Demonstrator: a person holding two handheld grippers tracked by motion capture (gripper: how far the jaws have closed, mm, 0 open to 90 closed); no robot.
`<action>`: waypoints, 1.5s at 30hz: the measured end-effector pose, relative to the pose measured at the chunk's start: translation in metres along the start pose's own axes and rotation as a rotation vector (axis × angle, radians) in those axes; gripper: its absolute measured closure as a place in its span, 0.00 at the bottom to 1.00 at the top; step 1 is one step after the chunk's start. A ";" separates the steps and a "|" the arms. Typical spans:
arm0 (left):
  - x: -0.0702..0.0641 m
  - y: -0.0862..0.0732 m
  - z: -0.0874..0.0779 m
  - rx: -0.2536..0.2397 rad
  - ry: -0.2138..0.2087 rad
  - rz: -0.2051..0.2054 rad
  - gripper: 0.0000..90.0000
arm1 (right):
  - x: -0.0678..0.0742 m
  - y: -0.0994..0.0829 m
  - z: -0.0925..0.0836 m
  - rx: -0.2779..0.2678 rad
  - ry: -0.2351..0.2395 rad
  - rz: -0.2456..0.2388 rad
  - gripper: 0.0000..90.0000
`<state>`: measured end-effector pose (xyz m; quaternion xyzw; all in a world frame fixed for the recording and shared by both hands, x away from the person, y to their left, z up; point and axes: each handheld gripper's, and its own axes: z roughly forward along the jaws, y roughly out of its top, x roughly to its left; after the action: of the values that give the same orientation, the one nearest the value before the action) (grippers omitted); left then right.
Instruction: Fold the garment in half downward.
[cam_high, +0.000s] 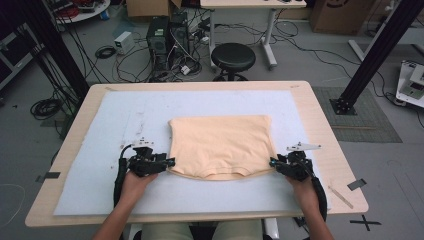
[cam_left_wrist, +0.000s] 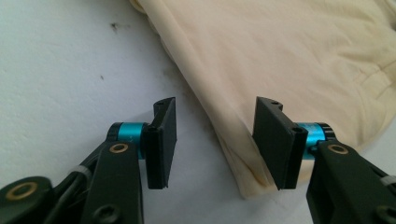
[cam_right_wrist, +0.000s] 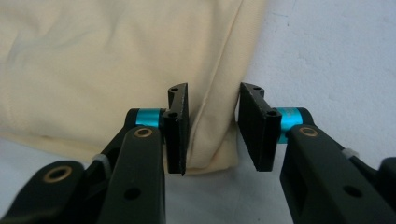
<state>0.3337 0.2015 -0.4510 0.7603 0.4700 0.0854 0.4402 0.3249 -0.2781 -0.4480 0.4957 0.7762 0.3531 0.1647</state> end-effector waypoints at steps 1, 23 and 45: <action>-0.001 0.000 -0.001 0.008 -0.002 0.006 0.65 | 0.001 0.000 -0.001 0.006 0.002 -0.005 0.84; -0.002 0.000 -0.022 -0.290 0.021 0.108 0.26 | 0.009 0.006 -0.029 -0.270 -0.080 -0.107 0.24; -0.002 0.006 -0.026 -0.362 0.014 0.182 0.26 | 0.008 0.004 -0.038 -0.341 -0.101 -0.104 0.24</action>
<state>0.3222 0.2140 -0.4305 0.7075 0.3794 0.2130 0.5569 0.3007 -0.2846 -0.4175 0.4370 0.7204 0.4453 0.3030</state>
